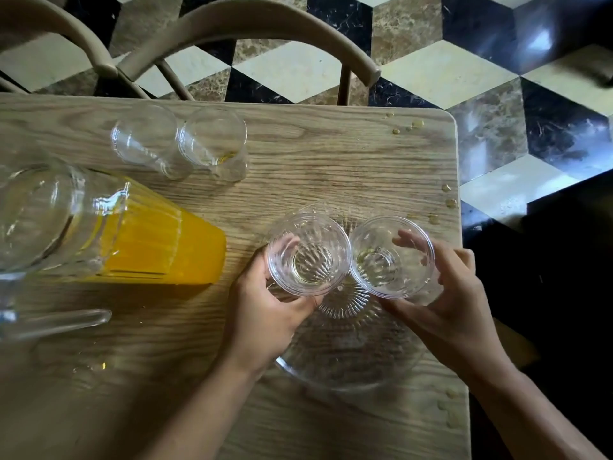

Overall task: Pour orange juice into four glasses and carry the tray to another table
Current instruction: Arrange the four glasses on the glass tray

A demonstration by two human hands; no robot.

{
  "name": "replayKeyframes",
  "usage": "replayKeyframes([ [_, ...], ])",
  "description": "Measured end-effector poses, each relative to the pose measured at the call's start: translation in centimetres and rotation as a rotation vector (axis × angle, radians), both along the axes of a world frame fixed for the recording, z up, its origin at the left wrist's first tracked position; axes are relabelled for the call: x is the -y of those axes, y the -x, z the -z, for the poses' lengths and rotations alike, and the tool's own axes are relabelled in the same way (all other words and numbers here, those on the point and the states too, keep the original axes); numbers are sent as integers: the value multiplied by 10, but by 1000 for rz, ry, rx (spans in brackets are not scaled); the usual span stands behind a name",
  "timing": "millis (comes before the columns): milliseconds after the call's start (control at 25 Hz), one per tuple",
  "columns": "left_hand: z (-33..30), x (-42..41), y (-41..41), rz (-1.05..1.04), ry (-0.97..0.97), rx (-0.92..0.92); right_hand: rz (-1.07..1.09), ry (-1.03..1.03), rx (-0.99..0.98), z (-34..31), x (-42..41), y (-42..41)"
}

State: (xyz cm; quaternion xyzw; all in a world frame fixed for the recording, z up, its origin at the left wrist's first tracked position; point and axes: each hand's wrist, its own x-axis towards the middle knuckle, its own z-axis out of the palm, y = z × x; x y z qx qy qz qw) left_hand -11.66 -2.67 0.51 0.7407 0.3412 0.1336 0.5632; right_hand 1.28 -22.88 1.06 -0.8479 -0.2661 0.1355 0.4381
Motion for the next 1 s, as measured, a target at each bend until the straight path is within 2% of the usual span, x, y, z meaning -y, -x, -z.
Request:
replayKeyframes([
  [440,8,-1,-2,-6,8,-24,-11,-17,-23,0,-4,-3],
  [680,6,2,-4,-2,38,-23,-17,38,-34,1,-1,-6],
  [1000,-2,-2,14,57,-81,-57,-62,137,-56,-9,8,-10],
])
